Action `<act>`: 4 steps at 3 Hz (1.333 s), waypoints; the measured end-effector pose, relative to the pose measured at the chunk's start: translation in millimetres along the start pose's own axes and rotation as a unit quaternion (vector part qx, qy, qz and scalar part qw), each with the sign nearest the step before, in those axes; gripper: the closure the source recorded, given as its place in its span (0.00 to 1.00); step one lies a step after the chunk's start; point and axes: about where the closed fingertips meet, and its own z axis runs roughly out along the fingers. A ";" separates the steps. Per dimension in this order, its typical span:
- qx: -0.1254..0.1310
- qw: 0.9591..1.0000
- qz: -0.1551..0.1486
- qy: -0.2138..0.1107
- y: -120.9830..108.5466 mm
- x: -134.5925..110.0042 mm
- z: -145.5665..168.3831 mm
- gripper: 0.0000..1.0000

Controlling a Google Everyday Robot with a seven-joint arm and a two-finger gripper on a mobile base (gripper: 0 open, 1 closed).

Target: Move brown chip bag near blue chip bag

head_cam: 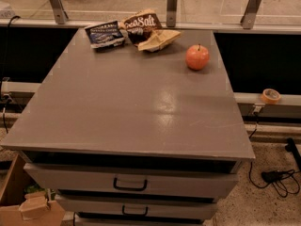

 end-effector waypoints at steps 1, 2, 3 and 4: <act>0.000 1.000 0.000 0.000 0.1 -0.3 -0.2 0.00; -0.001 0.999 -0.033 -0.001 -16.4 4.9 -1.9 0.00; -0.018 0.992 -0.125 0.017 -43.5 31.8 -4.2 0.00; 0.000 0.988 -0.152 0.015 -74.6 20.1 -23.5 0.00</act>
Offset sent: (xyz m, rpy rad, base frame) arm 0.0322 -0.0459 0.0358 -0.1699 -0.1575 0.0078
